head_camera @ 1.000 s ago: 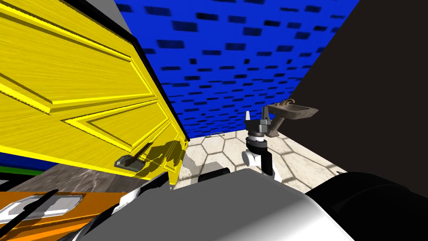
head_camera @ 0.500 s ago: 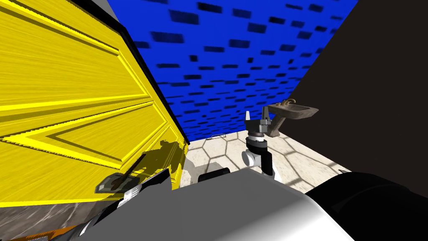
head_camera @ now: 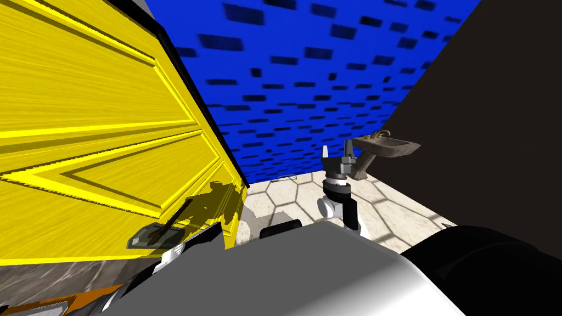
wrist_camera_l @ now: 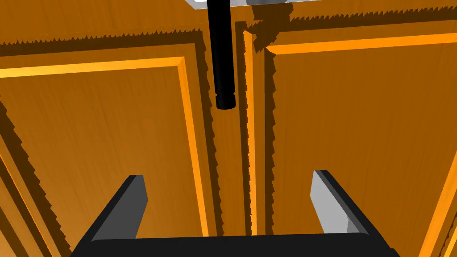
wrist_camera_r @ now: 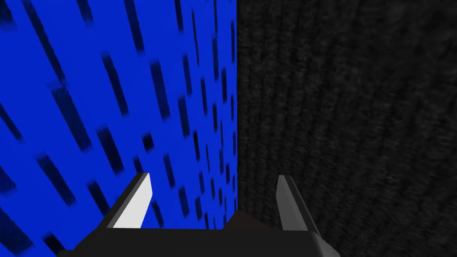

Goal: Push the door open

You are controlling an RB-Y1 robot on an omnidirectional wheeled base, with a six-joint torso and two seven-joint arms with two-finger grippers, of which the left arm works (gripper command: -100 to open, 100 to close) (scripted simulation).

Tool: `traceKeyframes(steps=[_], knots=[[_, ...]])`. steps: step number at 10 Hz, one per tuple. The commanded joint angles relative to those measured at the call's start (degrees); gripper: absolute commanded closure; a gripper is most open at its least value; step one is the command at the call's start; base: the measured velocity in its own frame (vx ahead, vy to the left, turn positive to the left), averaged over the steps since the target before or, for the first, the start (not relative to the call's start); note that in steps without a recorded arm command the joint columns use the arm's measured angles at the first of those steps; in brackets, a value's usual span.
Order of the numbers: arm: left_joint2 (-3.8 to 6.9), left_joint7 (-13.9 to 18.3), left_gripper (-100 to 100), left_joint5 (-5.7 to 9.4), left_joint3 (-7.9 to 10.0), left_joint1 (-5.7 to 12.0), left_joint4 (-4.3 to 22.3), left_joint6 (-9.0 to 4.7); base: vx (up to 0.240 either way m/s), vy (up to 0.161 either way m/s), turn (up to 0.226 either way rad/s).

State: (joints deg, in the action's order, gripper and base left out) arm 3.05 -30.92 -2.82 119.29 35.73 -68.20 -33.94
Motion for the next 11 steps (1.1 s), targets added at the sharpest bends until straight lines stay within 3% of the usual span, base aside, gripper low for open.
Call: traceKeyframes(steps=[1, 11], knots=[[-0.06, -0.1, -100, 0.10, -0.19, -0.47, -0.1, -0.14, -0.183, -0.099, 0.054], [1.16, -2.0, -100, 1.60, -5.21, -3.90, 1.4, -3.57, -0.201, -0.059, 0.082]])
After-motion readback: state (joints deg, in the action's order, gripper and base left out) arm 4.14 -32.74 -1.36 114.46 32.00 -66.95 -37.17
